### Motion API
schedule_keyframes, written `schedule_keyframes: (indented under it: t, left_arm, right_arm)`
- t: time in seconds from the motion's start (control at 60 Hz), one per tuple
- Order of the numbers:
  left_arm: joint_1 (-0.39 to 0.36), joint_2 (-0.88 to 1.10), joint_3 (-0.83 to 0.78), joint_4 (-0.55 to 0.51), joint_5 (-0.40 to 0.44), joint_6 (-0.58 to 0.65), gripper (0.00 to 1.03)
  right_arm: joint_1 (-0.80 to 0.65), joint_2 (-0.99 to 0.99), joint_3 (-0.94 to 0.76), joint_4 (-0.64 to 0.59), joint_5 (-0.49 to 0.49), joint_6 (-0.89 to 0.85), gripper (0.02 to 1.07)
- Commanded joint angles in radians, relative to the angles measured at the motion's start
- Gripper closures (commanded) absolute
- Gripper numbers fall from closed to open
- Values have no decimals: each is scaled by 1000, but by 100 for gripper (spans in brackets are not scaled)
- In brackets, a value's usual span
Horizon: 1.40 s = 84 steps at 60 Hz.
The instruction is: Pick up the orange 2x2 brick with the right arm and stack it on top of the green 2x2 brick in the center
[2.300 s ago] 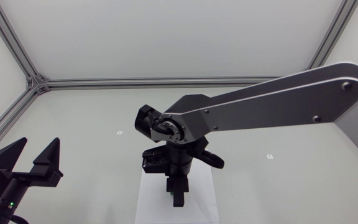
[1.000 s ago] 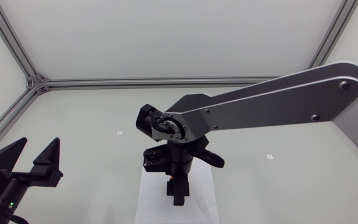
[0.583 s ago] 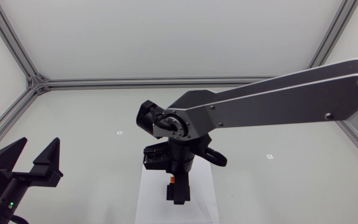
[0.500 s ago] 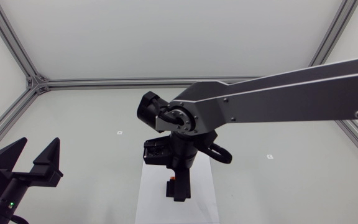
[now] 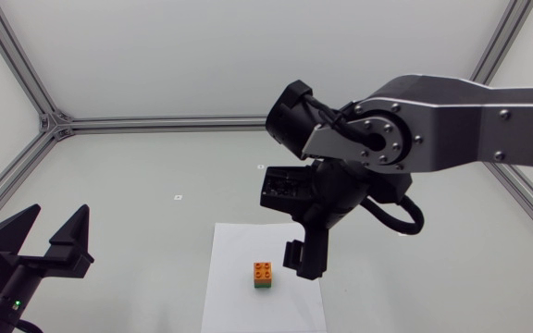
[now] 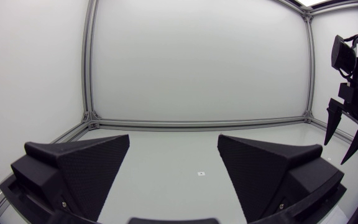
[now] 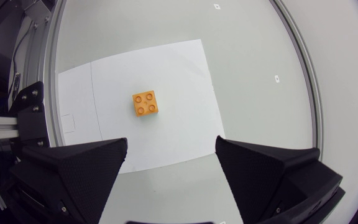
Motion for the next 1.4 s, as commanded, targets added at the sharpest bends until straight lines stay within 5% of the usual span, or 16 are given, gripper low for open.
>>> schedule_keyframes:
  t: [0.0,0.433,1.15,1.383]
  left_arm:
    - [4,-8,-41,-15,4,13,4]
    - [4,-8,-41,-15,4,13,4]
    - [4,-8,-41,-15,4,13,4]
    - [4,-8,-41,-15,4,13,4]
  right_arm:
    - [-29,-68,-60,8,3,26,6]
    - [-265,-378,-296,93,-37,35,6]
    - [-757,-1004,-740,431,-29,83,6]
    - [-775,-1139,-846,540,-6,203,6]
